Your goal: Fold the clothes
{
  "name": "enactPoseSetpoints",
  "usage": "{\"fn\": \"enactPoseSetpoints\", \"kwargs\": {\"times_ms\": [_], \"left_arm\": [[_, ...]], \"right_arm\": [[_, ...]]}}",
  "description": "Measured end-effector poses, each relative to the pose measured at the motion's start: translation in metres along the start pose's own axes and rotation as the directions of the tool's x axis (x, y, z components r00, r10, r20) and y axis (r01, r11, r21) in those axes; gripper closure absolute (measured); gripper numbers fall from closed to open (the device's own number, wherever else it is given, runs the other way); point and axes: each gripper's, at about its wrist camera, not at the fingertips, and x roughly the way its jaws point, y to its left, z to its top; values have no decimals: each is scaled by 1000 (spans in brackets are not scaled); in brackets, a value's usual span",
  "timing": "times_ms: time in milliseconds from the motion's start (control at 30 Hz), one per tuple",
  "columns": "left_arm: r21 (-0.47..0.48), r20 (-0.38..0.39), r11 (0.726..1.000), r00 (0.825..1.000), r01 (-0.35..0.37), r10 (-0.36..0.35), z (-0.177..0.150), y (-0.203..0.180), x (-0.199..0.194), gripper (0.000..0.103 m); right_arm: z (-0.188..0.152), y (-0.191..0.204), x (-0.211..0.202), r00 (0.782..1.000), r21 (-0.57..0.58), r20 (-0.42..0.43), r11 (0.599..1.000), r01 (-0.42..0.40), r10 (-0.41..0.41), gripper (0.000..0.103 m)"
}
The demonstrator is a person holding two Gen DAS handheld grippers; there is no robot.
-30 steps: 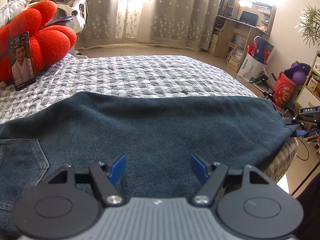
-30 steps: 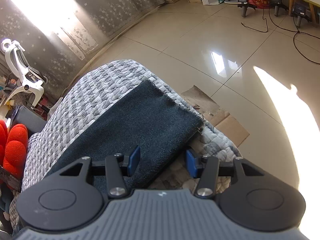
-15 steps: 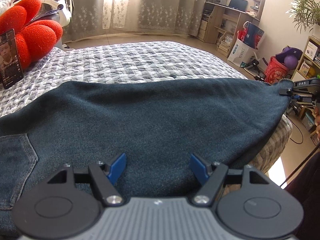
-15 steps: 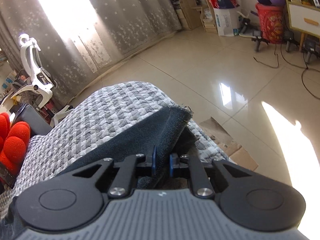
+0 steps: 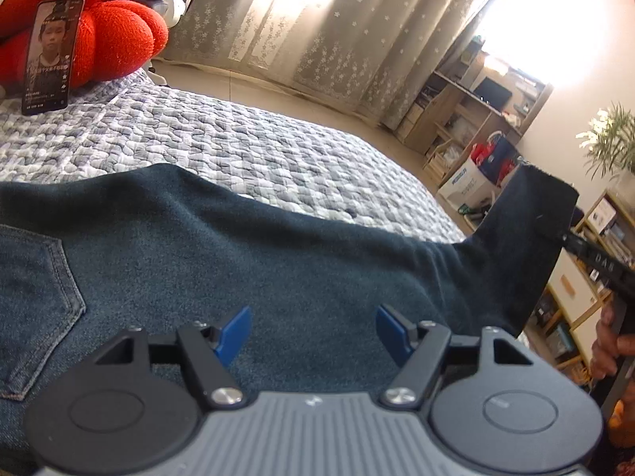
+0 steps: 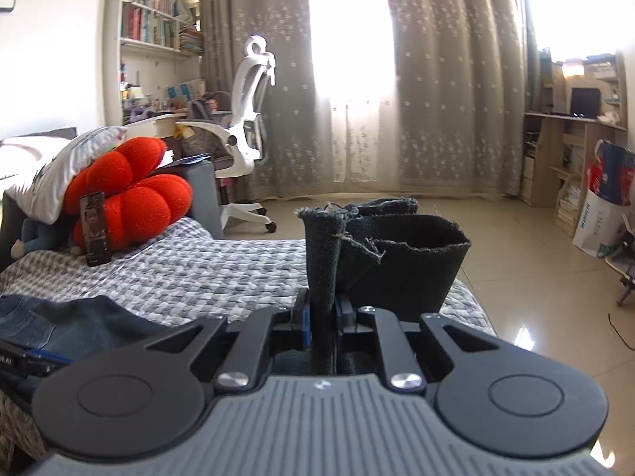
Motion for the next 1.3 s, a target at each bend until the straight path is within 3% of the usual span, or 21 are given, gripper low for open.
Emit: {"fn": "enactPoseSetpoints", "kwargs": {"times_ms": [200,400,500,600,700,767,833,933,1000,1033,1133,1200,1267,1300], "left_arm": [[-158,29,982,994,106,-103,6,16,3,32],[-355,71,900,967,253,-243,6,41,11,29],[-414,58,863,955,290,-292,1,47,22,26],[-425,13,870,962,251,-272,-2,44,31,26],[-419,-29,884,970,208,-242,-4,39,38,26],[-410,-41,890,971,198,-235,-3,35,40,26],[-408,-45,891,971,197,-236,-2,31,42,26],[-414,-53,888,968,202,-245,-1,28,46,26],[-415,-60,887,966,204,-250,0,27,51,26],[-414,-63,888,966,202,-249,-1,27,52,26],[-413,-66,888,966,201,-249,-2,26,55,26],[-417,-64,885,965,206,-254,-2,26,55,26],[-422,-53,881,964,215,-261,-2,25,56,30],[-411,-46,888,969,205,-245,-1,23,56,41]], "right_arm": [[1,48,11,986,-157,-31,974,-165,162,88],[-18,99,26,954,-293,-145,909,-296,263,88],[-32,115,38,933,-320,-218,882,-346,287,88],[-52,131,49,909,-363,-308,849,-384,280,86],[-66,140,46,919,-450,-304,812,-371,252,80],[-67,141,40,920,-472,-290,797,-377,263,62],[-67,141,35,924,-485,-264,790,-375,276,55],[-69,144,36,935,-529,-236,772,-353,265,55],[-72,145,42,928,-528,-265,766,-367,262,58],[-72,145,43,926,-524,-271,766,-372,264,79],[-64,139,40,921,-477,-250,789,-386,299,87],[-51,132,33,901,-393,-229,812,-432,368,87],[-44,129,29,869,-326,-233,806,-494,438,87],[-43,130,29,855,-304,-237,800,-517,462,87]]}}
